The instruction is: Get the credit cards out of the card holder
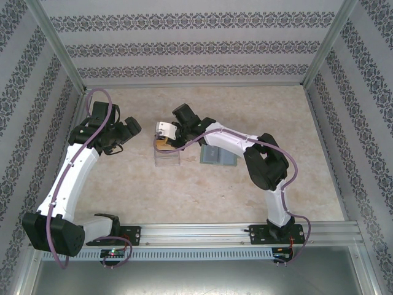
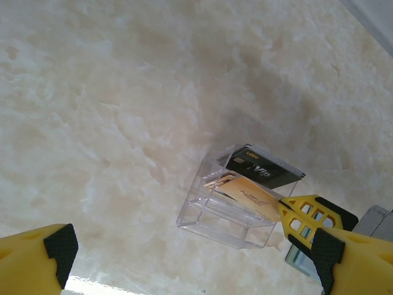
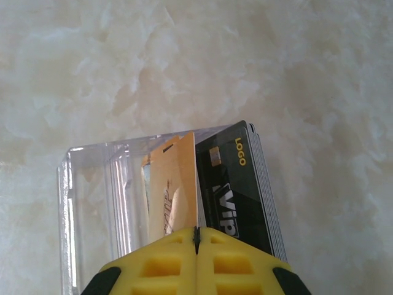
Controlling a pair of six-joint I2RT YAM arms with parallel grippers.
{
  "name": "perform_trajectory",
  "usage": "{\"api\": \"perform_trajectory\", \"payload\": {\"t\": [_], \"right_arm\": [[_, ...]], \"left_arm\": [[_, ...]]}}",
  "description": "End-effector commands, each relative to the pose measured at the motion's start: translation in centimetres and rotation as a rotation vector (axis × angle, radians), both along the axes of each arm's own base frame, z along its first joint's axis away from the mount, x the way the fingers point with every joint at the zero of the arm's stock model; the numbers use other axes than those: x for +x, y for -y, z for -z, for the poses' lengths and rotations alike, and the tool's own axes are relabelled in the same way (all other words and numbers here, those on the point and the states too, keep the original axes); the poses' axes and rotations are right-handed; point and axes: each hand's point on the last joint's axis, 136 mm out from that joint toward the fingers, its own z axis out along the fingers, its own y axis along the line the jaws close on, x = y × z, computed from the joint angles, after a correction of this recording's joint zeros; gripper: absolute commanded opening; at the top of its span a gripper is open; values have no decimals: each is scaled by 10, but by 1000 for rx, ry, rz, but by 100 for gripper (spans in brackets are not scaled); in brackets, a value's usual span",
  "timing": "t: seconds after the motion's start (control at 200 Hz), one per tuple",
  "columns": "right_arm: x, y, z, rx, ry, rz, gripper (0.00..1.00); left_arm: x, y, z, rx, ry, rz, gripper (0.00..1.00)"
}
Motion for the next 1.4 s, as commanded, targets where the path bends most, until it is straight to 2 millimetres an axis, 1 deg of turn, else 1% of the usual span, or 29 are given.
{"api": "perform_trajectory", "payload": {"t": [0.0, 0.055, 0.105, 0.19, 0.365, 0.515, 0.615, 0.685, 0.769, 0.809, 0.859, 0.944, 1.014, 1.114, 1.164, 1.209, 1.289, 1.394], "right_arm": [[-3, -1, -20, 48, 28, -30, 0], [-4, 0, -15, 48, 10, -25, 0], [-2, 2, -13, 47, 0, -9, 12], [-1, 4, -10, 43, -1, 8, 19], [4, 4, -11, 51, -2, 42, 21], [10, 5, -23, 87, 5, 90, 23], [22, 10, -39, 130, 5, 178, 24], [29, 17, -52, 175, -17, 259, 24], [39, 33, -66, 234, -63, 396, 26], [41, 41, -73, 268, -98, 455, 27], [46, 56, -79, 313, -144, 564, 28], [47, 78, -84, 362, -224, 694, 28], [43, 98, -81, 386, -296, 801, 27], [29, 125, -68, 388, -399, 921, 25], [21, 139, -59, 381, -457, 982, 23], [15, 154, -47, 363, -507, 1058, 21], [3, 188, -24, 340, -596, 1227, 13], [-16, 222, 4, 332, -684, 1367, 7]], "left_arm": [[-4, -7, -2, 5, -22, -37, 100], [-4, -7, -1, 6, -22, -37, 100], [-5, -8, -1, 7, -24, -39, 100], [-5, -8, -1, 7, -25, -39, 100], [-5, -7, 0, 0, -25, -39, 100], [-5, -7, 0, -1, -18, -36, 100], [-2, -2, 0, -18, -3, -10, 100], [3, 6, 1, -47, 13, 26, 100], [10, 19, 1, -92, 37, 81, 100], [13, 24, 1, -111, 47, 102, 98], [17, 31, 0, -133, 63, 132, 96], [26, 43, -1, -166, 83, 180, 91], [33, 59, 0, -193, 91, 232, 88], [42, 88, 3, -221, 94, 311, 87], [45, 107, 5, -231, 94, 356, 87], [48, 124, 9, -234, 83, 397, 86], [52, 155, 17, -237, 57, 468, 84], [54, 190, 31, -251, 10, 543, 83]]}}
